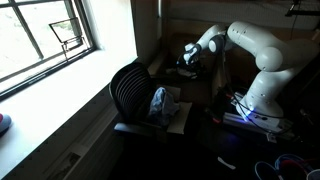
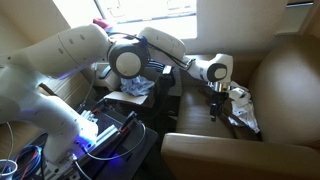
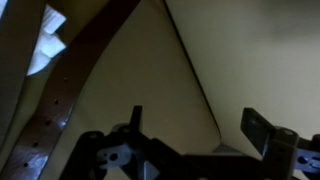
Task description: Put the clothes on the couch on the chair
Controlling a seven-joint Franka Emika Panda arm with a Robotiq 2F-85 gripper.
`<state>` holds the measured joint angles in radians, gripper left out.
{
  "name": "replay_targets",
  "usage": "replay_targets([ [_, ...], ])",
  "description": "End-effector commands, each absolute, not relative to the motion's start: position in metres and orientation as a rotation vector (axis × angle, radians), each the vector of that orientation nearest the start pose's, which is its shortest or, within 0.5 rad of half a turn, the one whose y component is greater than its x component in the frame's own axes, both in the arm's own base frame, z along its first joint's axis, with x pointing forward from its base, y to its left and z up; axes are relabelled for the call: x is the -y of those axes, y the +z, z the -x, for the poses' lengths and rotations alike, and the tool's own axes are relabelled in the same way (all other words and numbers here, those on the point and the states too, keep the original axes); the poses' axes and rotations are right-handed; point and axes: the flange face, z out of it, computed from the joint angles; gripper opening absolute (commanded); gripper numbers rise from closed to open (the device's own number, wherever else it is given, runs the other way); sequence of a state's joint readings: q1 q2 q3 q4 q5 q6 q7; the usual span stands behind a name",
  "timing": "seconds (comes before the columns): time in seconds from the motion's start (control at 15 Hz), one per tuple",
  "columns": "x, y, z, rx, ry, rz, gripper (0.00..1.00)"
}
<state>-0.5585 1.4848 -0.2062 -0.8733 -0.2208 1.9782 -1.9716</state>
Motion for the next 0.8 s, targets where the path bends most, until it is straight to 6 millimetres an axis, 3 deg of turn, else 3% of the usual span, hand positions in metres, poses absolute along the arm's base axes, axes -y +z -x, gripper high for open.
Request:
replay_targets([
  [0.0,0.458,-0.053,-0.531,1.884,0.708,2.053,1.00],
  [0.27,0.454,-0.053,-0.533,1.887,0.720,2.040,1.00],
  [0.33,0.445,-0.055,-0.531,1.890,0.775,1.955,1.00],
  [0.47,0.439,-0.064,-0.544,1.826,0.643,2.207,1.00],
  [0.73,0.421,-0.067,-0.577,1.863,0.430,2.428,1.00],
])
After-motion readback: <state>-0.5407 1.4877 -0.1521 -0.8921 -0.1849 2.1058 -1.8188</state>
